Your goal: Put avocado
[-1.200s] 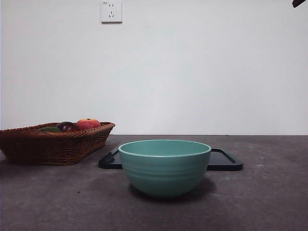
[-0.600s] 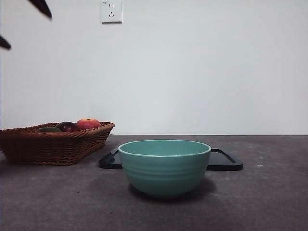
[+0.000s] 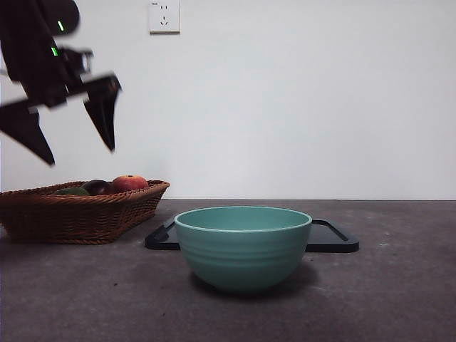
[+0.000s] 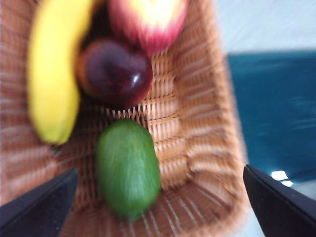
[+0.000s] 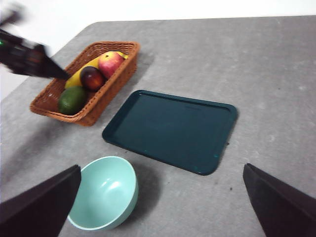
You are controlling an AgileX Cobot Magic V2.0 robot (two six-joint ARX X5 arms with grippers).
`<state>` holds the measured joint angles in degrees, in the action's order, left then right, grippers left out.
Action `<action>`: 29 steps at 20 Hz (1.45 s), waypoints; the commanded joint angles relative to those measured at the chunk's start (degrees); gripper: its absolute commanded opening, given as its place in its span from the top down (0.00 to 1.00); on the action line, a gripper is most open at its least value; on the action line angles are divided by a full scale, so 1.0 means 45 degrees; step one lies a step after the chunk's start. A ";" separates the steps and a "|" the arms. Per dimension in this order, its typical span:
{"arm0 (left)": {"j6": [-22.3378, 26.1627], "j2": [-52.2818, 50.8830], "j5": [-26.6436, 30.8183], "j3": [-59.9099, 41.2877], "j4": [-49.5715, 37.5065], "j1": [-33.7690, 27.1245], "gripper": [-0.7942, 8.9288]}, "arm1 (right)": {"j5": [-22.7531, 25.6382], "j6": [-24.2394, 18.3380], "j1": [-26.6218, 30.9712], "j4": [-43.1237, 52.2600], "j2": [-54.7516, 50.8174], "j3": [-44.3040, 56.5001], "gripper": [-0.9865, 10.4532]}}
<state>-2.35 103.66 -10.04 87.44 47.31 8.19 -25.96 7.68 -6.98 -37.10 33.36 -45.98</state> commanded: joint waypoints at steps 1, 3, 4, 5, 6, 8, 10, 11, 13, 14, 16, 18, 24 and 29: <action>0.0170 0.1039 0.0471 0.0515 0.0000 0.0044 0.35 | -0.0083 0.0068 -0.0136 -0.0039 0.0019 -0.0219 0.40; 0.0180 0.1671 0.0622 0.0515 -0.0131 0.0044 0.35 | -0.0267 0.0146 -0.0180 -0.0049 0.0019 -0.0219 0.40; 0.0180 0.1953 0.0627 0.0515 -0.0141 0.0039 0.35 | -0.0272 0.0170 -0.0180 -0.0049 0.0019 -0.0219 0.40; 0.0185 0.2186 0.0622 0.0515 -0.0180 0.0029 0.35 | -0.0272 0.0194 -0.0180 -0.0049 0.0019 -0.0219 0.40; 0.0185 0.2433 0.0622 0.0515 -0.0209 0.0034 0.35 | -0.0272 0.0204 -0.0180 -0.0053 0.0019 -0.0219 0.40; 0.0180 0.2837 0.0622 0.0515 -0.0209 0.0034 0.38 | -0.0282 0.0219 -0.0180 -0.0063 0.0019 -0.0219 0.40; 0.0180 0.3118 0.0617 0.0515 -0.0117 0.0049 0.49 | -0.0321 0.0296 -0.0180 -0.0063 0.0019 -0.0219 0.40; 0.0165 0.3152 0.0617 0.0515 -0.0087 0.0044 0.54 | -0.0374 0.0296 -0.0180 -0.0063 0.0019 -0.0219 0.40; 0.0083 0.3138 0.0617 0.0559 -0.0092 0.0044 0.67 | -0.0379 0.0296 -0.0180 -0.0063 0.0019 -0.0219 0.40; 0.0083 0.3138 0.0617 0.0690 0.0039 0.0044 0.71 | -0.0374 0.0301 -0.0180 -0.0068 0.0019 -0.0219 0.40; 0.0083 0.3138 0.0612 0.1117 0.0544 0.0044 0.77 | -0.0374 0.0296 -0.0180 -0.0068 0.0019 -0.0219 0.40; 0.0039 0.3084 0.0607 0.1695 0.1209 0.0044 0.77 | -0.0374 0.0296 -0.0180 -0.0068 0.0019 -0.0219 0.40; -0.0058 0.2322 0.0559 0.3235 0.3347 0.0316 0.77 | -0.0374 0.0296 -0.0180 -0.0063 0.0019 -0.0219 0.40; -0.0053 0.0374 0.0427 0.3235 0.4177 0.1496 0.77 | -0.0384 0.0296 -0.0180 -0.0073 0.0019 -0.0219 0.40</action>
<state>-2.44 104.90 -7.77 100.14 66.13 14.74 -27.42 8.45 -7.51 -37.54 33.34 -45.98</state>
